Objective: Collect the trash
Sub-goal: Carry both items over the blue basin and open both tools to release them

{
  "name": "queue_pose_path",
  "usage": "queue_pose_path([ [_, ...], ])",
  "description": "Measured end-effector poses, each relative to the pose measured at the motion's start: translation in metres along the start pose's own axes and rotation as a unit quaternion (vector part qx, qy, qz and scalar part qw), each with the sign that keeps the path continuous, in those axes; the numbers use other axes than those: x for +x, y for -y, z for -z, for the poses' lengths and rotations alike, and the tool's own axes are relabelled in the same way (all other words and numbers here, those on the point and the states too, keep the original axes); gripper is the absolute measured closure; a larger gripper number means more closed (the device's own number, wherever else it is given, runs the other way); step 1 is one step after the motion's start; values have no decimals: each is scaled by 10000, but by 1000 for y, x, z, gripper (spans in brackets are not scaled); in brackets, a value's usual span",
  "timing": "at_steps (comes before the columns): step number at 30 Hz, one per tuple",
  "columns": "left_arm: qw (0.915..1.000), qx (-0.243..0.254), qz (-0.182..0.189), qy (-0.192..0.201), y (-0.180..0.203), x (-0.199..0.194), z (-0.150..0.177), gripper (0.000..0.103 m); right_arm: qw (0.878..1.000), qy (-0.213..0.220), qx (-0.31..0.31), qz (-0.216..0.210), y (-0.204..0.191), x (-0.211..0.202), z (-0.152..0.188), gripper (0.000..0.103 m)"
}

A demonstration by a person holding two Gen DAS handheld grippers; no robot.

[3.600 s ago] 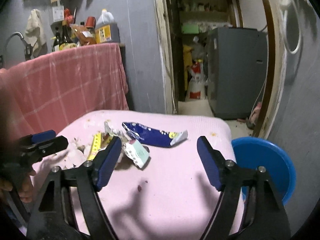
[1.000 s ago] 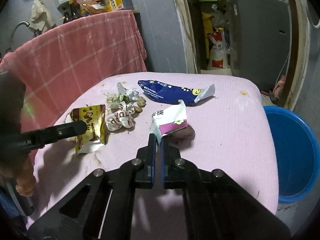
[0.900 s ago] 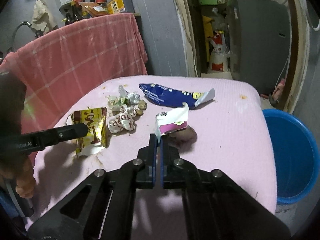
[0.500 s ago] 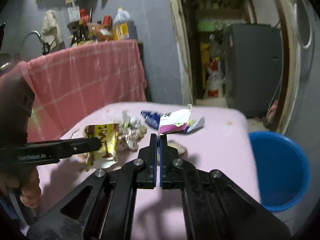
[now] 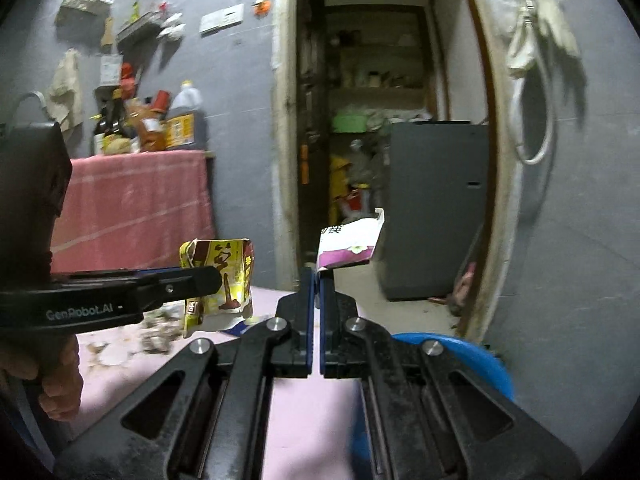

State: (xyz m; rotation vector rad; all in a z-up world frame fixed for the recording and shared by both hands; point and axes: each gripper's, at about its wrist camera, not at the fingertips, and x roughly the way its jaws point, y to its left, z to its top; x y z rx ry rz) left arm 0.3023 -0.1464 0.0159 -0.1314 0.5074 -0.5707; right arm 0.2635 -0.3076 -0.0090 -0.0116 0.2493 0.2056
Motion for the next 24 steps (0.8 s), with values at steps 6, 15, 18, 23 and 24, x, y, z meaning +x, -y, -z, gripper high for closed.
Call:
queue_pose_path([
  [6, 9985, -115, 212, -497, 21, 64, -12, 85, 9988, -242, 303, 290, 50, 10, 9, 101],
  [15, 9881, -393, 120, -1483, 21, 145, -7, 85, 9884, -1121, 955, 382, 99, 46, 45, 100],
  [18, 9846, -453, 67, -1690, 18, 160, -2, 85, 9845, -1342, 1053, 405, 105, 54, 56, 100],
  [23, 9809, -513, -41, -1878, 8, 162, 9, 81, 9815, -1434, 1197, 414, 108, 57, 63, 98],
  [24, 9810, -531, -48, -1865, 6, 160, 11, 78, 9817, -1418, 1198, 422, 107, 55, 62, 98],
])
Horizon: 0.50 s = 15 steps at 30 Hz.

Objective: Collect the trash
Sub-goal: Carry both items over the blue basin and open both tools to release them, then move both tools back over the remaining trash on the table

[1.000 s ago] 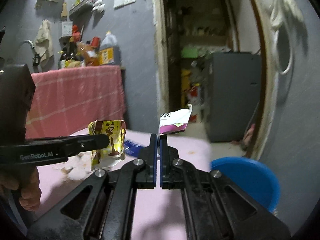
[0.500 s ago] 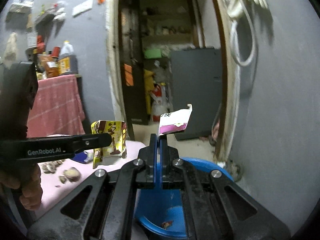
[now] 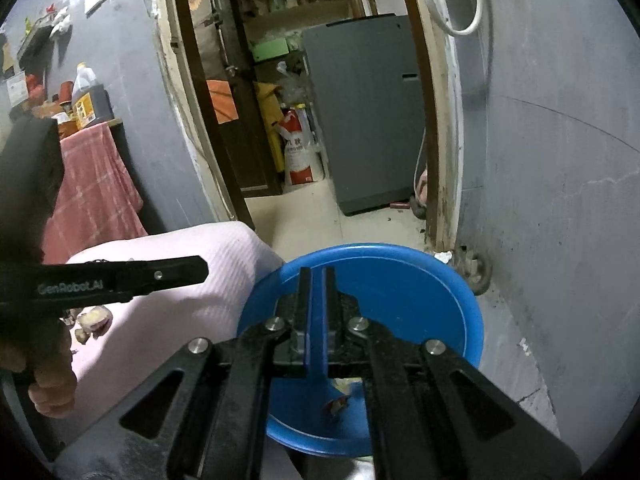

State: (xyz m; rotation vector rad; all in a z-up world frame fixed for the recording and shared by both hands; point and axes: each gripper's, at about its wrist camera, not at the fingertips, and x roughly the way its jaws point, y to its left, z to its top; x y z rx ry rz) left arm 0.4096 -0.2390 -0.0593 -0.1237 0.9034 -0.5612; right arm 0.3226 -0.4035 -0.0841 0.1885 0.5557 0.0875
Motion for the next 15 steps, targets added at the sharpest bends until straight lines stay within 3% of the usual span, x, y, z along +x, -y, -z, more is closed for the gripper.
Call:
queue_pose_path([
  [8, 9988, -168, -72, 454, -14, -40, 10, 64, 9994, 327, -69, -34, -15, -24, -12, 75],
  [12, 9961, -301, -123, 817, -23, -69, 9, 45, 9985, 517, -149, -102, -31, -41, -21, 64],
  [15, 9931, -363, -277, 1084, -32, -93, 10, 30, 9971, 697, -204, -210, -48, -55, -28, 50],
])
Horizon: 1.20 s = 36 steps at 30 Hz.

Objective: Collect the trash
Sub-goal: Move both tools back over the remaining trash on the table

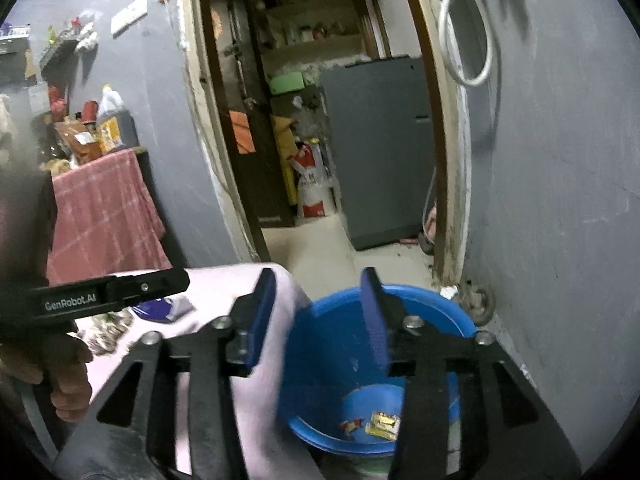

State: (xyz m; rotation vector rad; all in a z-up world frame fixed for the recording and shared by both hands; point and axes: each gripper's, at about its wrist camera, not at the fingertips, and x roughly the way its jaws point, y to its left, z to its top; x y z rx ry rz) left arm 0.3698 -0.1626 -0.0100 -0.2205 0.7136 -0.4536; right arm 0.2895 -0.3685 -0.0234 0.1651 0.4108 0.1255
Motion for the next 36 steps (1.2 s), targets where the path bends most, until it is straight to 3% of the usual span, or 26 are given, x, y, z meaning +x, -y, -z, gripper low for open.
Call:
queue_pose_path([
  [4, 9978, -30, -252, 619, -16, -43, -2, 11, 9996, 229, -70, -132, -23, -15, -8, 30],
  [12, 9836, 288, -1044, 1445, -37, -113, 9, 2, 9964, 706, -243, -407, -77, -37, -19, 1],
  [18, 9680, 434, -1597, 1884, -57, -153, 30, 2, 9931, 942, -356, -603, -114, -48, -12, 0],
  [26, 9550, 422, -1982, 2164, -84, -191, 50, 2, 9879, 1138, -442, -955, -153, -50, -3, 0],
  [34, 9527, 287, -2084, 2191, -114, -211, 64, 2, 9850, 1094, -714, -1123, -181, -43, 8, 0],
  [36, 9572, 265, -1979, 2094, -121, -211, 69, 2, 9859, 1000, -760, -1107, -183, -38, 12, 0],
])
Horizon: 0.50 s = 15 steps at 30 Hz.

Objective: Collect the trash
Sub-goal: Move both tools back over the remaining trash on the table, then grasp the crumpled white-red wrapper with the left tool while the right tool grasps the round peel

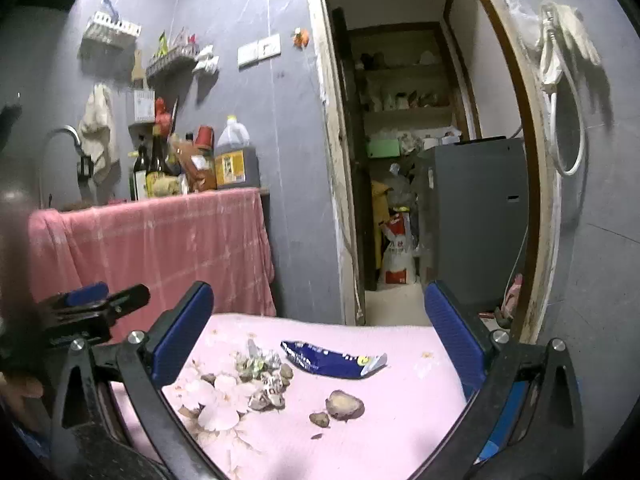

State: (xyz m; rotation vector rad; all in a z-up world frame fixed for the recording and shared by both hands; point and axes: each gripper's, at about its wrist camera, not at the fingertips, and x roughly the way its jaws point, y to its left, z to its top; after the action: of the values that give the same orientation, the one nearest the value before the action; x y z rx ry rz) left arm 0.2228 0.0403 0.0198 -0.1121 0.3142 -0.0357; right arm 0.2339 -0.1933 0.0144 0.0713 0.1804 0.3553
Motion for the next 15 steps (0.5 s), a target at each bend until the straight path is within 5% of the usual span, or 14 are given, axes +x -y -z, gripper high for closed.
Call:
queue_pose_path([
  [6, 9985, -181, 237, -454, -10, 12, 17, 2, 9985, -532, 85, 86, 5, 24, 20, 0],
  [15, 9928, 224, 404, -1107, 7, 36, 38, 2, 9915, -1290, 107, 163, 22, 48, 50, 0],
])
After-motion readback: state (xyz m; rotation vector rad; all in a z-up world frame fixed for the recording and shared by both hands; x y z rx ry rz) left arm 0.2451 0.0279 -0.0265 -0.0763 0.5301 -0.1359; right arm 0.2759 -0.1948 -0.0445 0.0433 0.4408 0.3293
